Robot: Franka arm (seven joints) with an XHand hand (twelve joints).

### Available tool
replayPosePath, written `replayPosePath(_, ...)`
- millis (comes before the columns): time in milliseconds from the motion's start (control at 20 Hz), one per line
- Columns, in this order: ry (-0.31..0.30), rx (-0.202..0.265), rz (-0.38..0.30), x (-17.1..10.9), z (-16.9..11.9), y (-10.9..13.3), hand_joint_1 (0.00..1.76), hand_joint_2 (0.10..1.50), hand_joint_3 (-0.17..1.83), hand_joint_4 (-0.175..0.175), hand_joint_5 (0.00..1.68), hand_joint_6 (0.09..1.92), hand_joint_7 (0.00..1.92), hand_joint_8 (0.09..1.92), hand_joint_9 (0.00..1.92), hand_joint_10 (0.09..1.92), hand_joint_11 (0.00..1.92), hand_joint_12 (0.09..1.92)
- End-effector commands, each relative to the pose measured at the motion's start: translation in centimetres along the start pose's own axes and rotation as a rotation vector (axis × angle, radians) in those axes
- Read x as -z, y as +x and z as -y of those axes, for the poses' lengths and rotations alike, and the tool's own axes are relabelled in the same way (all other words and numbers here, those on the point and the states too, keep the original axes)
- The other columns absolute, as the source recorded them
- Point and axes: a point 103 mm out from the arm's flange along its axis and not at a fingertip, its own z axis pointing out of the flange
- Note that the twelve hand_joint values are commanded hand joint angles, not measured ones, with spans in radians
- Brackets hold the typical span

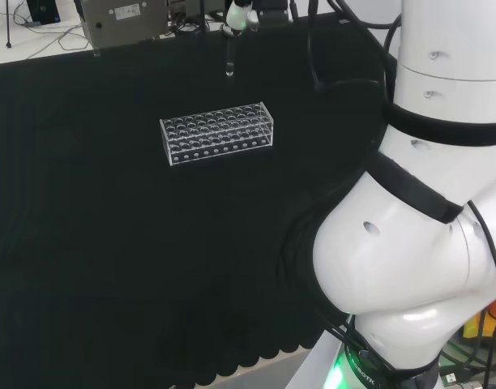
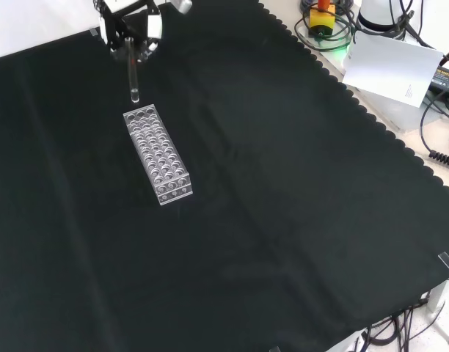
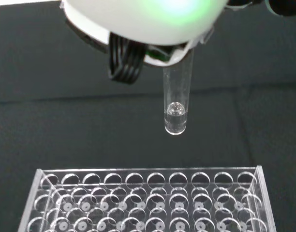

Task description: Shake the test tube.

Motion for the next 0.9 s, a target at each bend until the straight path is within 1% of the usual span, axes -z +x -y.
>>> replayPosePath(50,-0.025,0.034,0.006,2.3,1.7,1.3,1.23,0.56,0.79,-0.175,1.36,0.58,1.78,0.45,1.81,0.16,1.54,0.66)
replayPosePath(300,-0.028,0.046,-0.009,2.4,2.7,2.3,1.23,0.56,0.79,-0.175,1.36,0.58,1.78,0.45,1.81,0.16,1.54,0.66)
replayPosePath(450,-0.027,0.059,-0.034,2.2,3.3,3.6,1.23,0.56,0.79,-0.175,1.36,0.58,1.78,0.45,1.81,0.16,1.54,0.66)
replayPosePath(650,-0.017,0.111,-0.062,1.7,3.9,6.7,1.23,0.56,0.79,-0.175,1.36,0.57,1.78,0.45,1.81,0.16,1.54,0.66)
replayPosePath(900,-0.006,0.195,-0.086,1.1,4.2,11.3,1.23,0.56,0.79,-0.175,1.36,0.57,1.78,0.45,1.81,0.16,1.54,0.66)
